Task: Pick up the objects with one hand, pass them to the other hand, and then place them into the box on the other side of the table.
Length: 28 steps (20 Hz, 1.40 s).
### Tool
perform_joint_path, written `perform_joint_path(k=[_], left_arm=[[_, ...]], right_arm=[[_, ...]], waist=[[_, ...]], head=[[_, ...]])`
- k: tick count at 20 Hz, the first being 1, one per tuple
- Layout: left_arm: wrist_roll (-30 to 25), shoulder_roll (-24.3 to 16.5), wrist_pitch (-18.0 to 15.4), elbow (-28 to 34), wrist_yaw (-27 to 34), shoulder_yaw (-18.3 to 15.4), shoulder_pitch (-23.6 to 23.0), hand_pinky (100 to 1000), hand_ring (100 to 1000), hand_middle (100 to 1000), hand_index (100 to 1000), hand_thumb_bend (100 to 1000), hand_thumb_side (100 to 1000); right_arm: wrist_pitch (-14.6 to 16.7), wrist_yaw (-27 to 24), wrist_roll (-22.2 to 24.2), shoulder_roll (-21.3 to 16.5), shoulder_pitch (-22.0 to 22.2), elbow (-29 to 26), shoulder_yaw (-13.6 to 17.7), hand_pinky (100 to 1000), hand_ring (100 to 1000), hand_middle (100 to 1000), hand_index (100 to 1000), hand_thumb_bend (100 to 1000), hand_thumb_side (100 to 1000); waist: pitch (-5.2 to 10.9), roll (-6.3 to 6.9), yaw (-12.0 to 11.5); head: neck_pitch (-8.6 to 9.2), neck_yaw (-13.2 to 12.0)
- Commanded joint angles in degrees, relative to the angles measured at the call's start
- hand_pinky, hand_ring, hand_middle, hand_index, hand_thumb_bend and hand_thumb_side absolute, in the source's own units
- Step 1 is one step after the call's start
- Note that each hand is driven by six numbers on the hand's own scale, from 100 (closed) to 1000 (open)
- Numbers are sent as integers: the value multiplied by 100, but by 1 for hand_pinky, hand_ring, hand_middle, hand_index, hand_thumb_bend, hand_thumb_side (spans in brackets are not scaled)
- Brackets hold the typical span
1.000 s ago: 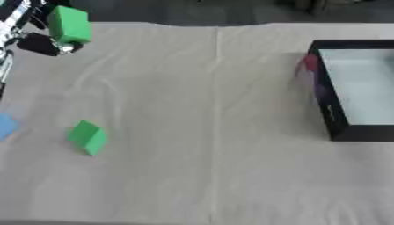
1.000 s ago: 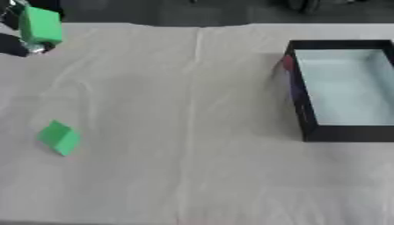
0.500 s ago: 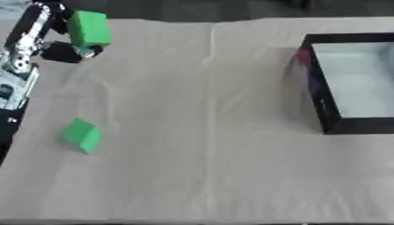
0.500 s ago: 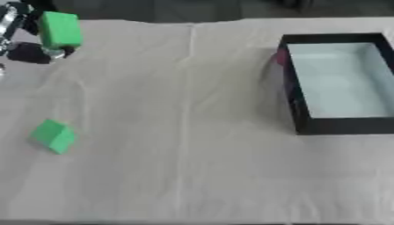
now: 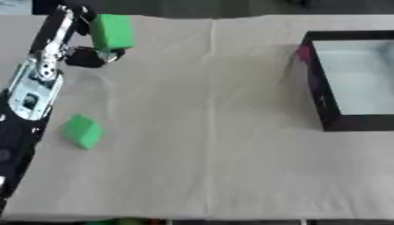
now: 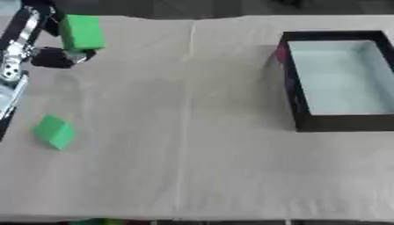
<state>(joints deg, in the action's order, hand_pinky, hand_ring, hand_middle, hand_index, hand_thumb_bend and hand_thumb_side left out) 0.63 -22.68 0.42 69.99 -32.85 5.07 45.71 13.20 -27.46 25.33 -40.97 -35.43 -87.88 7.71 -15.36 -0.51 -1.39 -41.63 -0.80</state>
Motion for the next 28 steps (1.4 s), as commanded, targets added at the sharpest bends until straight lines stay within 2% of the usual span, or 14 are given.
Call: perform_joint_path(k=[1, 4, 14, 18, 26, 27, 28], left_arm=[[113, -7, -61, 215, -177, 48, 29, 609, 527, 502, 534, 100, 100], [162, 59, -128, 255, -328, 131, -27, 608, 528, 503, 535, 100, 100], [114, 354, -144, 265, -308, 245, -88, 572, 496, 498, 534, 100, 100], [173, 512, -126, 346, -234, 265, -147, 575, 495, 495, 535, 100, 100], [234, 762, -143, 527, -179, 340, -222, 568, 491, 491, 536, 100, 100], [234, 787, -151, 542, -178, 354, -225, 567, 490, 490, 536, 100, 100], [238, 811, -158, 554, -177, 367, -226, 567, 488, 490, 536, 100, 100]], right_arm=[[219, 281, 218, -65, -216, 22, -200, 1000, 955, 971, 926, 100, 470], [415, 578, 388, 17, -414, 125, -421, 1000, 953, 966, 923, 100, 468], [876, 1739, 684, 458, -1181, 653, -1051, 1000, 956, 976, 929, 100, 325], [1020, 2024, 739, 641, -1411, 816, -1193, 1000, 953, 964, 928, 100, 262], [1350, 2497, 897, 964, -1716, 1205, -1482, 1000, 955, 964, 931, 100, 225], [1392, 2552, 921, 1007, -1748, 1259, -1520, 1000, 955, 965, 931, 100, 181], [1434, 2605, 945, 1049, -1779, 1312, -1555, 1000, 955, 965, 930, 100, 225]], waist=[[174, -27, 22], [192, -47, 39], [193, -48, 80], [185, -54, 83], [201, -79, 20], [203, -87, 12], [204, -94, 3]], head=[[-53, 10], [-73, 43], [-86, 143], [-79, 164], [-87, 211], [-90, 217], [-86, 223]])
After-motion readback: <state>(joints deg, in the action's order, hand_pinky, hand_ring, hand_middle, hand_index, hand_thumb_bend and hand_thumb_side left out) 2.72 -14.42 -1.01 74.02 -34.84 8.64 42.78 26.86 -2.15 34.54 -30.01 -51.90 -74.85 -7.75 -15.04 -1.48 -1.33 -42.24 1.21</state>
